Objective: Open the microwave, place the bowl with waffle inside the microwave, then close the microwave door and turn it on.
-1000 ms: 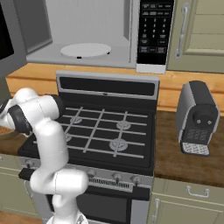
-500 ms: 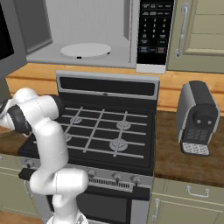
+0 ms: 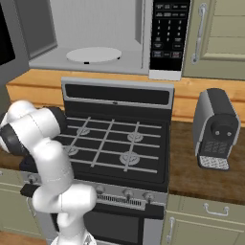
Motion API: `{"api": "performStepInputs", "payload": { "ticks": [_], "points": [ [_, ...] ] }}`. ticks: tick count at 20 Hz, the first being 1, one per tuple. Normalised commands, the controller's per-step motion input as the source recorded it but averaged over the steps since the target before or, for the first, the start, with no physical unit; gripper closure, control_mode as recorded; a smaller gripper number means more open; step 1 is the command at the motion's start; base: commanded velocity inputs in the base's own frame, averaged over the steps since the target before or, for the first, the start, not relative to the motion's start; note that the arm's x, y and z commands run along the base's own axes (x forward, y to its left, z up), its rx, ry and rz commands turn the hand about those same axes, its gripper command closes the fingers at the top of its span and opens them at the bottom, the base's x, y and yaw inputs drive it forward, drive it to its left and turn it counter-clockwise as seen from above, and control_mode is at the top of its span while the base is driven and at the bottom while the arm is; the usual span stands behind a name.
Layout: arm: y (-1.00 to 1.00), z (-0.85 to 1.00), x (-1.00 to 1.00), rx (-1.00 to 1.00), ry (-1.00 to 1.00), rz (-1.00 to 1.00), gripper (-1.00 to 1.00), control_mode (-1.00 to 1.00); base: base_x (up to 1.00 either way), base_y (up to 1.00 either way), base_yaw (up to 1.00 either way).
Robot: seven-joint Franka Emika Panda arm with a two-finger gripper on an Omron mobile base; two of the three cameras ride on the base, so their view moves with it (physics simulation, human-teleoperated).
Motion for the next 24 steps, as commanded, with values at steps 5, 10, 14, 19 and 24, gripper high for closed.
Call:
{"api": "performStepInputs", "payload": {
  "ticks": [5, 10, 14, 19, 24],
  "points": [
    [-0.58, 0.56, -0.27, 0.00, -0.09, -0.14, 1.00, -1.00, 0.00, 0.00, 0.00],
    [-0.57, 0.87, -0.39, 0.00, -0.04, -0.07, 1.00, -1.00, 0.00, 0.00, 0.00],
    [-0.71, 0.87, -0.19, 0.00, 0.00, -0.06, 1.00, -1.00, 0.00, 0.00, 0.00],
    [-0.81, 0.60, -0.11, -0.01, 0.01, -0.09, 1.00, -1.00, 0.00, 0.00, 0.00],
    [-0.78, 0.41, -0.25, -0.03, 0.00, -0.17, 1.00, -1.00, 0.00, 0.00, 0.00]
  ]
}}
